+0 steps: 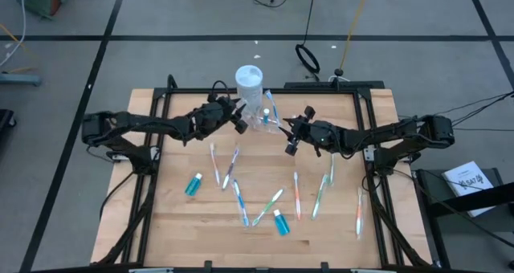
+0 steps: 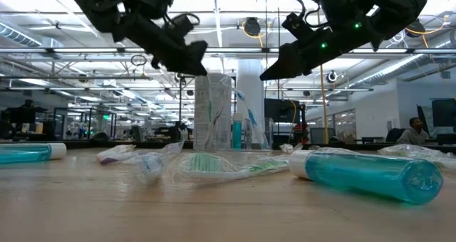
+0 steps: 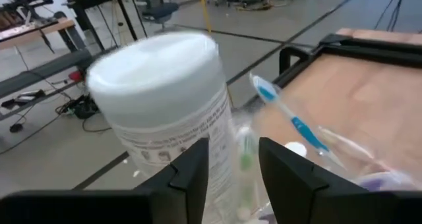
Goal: Pick & Place toothbrushing station
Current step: Put the green toothbrush into the transparent organizer, then put the orange toothbrush into the transparent organizer
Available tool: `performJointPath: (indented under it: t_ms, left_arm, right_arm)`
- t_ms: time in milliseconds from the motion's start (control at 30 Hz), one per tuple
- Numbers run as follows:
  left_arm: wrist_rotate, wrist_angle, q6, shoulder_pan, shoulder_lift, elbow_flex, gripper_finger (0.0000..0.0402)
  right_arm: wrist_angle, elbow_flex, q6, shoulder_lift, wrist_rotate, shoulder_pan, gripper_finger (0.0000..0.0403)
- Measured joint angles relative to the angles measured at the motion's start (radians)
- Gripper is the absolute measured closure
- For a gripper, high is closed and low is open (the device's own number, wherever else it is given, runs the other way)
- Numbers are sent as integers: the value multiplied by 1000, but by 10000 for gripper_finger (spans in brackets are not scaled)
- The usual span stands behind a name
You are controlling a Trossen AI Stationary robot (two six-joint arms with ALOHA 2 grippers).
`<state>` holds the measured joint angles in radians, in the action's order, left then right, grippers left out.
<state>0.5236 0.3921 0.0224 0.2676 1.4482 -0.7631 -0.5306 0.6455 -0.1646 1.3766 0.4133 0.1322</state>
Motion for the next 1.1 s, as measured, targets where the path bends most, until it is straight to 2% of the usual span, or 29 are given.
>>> performJointPath:
  t_ms: [167,267,667,800,1100]
  left_arm:
    - [0,-158,-2,-28,-109,0,265]
    - [0,-188,-6,-41,-143,0,265]
    - [0,-231,6,-60,-161,0,266]
    - [0,-220,38,-58,-161,0,266]
    - [0,-207,79,-56,-161,0,266]
  right_arm:
    - [28,0,25,0,1,0,257]
    - [65,0,83,0,1,9,257]
    - [312,0,482,2,5,177,257]
    - [320,-6,552,35,3,206,257]
    - [230,-8,664,215,-3,256,257]
